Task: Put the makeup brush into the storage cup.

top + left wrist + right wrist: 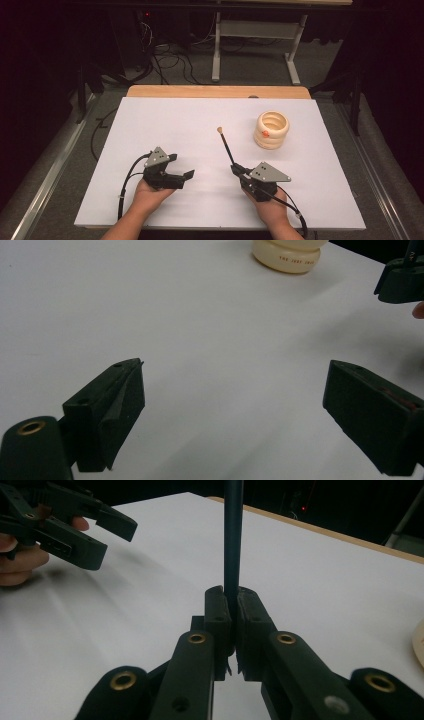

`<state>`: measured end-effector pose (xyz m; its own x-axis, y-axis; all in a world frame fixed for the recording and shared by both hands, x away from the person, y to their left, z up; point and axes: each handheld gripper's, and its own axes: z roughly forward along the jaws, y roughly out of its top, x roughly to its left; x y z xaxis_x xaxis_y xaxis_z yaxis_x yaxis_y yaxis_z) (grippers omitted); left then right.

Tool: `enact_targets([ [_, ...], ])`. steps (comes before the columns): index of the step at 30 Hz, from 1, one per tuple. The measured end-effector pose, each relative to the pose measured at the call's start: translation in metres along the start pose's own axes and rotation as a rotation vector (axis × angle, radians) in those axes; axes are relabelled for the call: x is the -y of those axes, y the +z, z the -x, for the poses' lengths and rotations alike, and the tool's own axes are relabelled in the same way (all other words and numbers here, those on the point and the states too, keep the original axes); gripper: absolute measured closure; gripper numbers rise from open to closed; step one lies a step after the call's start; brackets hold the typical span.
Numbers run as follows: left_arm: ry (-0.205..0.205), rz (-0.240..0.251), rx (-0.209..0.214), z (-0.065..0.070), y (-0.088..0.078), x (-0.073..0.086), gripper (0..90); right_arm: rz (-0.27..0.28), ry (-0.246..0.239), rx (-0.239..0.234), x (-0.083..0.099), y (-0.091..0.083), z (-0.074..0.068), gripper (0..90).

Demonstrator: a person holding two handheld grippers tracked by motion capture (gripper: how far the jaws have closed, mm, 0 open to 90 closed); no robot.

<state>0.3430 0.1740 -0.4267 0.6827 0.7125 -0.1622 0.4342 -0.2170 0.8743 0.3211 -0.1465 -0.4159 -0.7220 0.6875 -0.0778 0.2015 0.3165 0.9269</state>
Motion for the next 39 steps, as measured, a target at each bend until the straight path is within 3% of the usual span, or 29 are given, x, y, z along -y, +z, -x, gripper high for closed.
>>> enact_targets([
  [7, -0.005, 0.031, 0.021, 0.003, -0.002, -0.003, 10.9, -0.001, -0.011, -0.003, -0.001, 0.0, -0.001, 87.6],
  [16, 0.014, 0.092, 0.071, 0.015, -0.002, -0.02, 11.4, -0.004, -0.014, -0.002, 0.0, 0.002, -0.002, 87.6],
  [21, 0.037, 0.087, 0.093, 0.02, 0.001, -0.028, 11.8, -0.006, -0.014, -0.004, 0.0, 0.003, -0.002, 87.6],
  [39, -0.001, 0.174, 0.189, 0.037, 0.013, -0.055, 17.0, -0.015, -0.027, -0.008, 0.0, 0.005, -0.004, 87.6],
])
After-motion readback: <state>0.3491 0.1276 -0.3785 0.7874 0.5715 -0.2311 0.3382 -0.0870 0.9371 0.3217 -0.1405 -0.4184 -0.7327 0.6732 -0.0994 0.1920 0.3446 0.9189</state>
